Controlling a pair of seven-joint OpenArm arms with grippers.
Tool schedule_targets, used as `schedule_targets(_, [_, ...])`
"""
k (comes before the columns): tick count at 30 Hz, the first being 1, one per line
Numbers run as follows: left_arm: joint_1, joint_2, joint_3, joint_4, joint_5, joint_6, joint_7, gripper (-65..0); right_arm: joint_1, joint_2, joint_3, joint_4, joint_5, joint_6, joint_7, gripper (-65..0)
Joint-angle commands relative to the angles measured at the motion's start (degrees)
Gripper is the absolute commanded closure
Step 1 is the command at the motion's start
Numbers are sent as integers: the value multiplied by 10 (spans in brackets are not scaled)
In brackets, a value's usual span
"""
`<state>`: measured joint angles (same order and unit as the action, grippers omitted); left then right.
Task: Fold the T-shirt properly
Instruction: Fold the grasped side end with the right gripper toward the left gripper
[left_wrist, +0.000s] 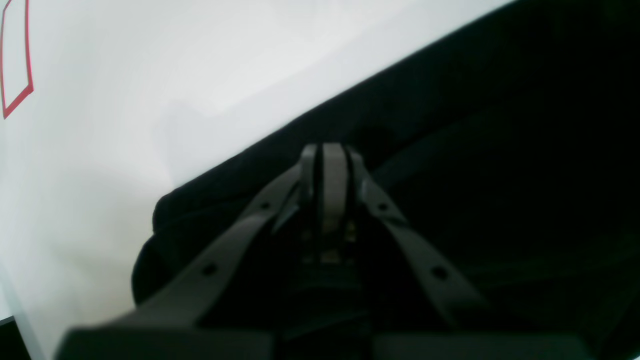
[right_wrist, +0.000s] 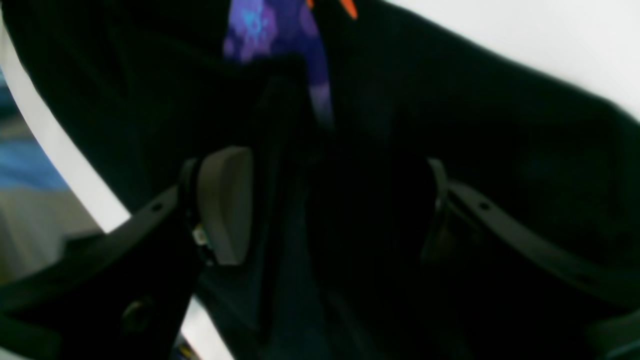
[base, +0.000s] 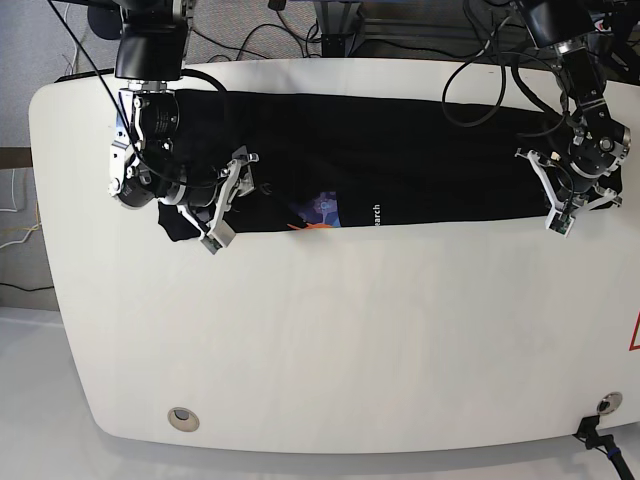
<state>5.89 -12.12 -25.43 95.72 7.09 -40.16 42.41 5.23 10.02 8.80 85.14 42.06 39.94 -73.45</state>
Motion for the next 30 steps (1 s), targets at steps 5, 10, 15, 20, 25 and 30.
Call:
schedule_targets(5, [-9,-8,-2,8,-2,2,-11,0,5,-14,-1,-21,16,1,40,-414])
schedule_targets(10, [-10,-10,-2,-25,-4,2,-12,0,4,-50,2,-11,17,1,-30,-414])
schedule_targets(15, [-11,-9,-2,-28,-4,2,-12,0,1,-80,-2,6,17,1,-65,-414])
schedule_targets(20, [-11,-9,-2,-28,-4,2,-12,0,-3,-73,-53,5,108,1,-65,-414])
schedule_targets(25, [-11,-9,-2,-27,-4,2,-12,0,-4,-31,-138,4,262,1,-65,-414])
schedule_targets(30, [-11,-10,-2,-26,-3,2,-12,0,-23,9,-194,6,326,1,-65,-414])
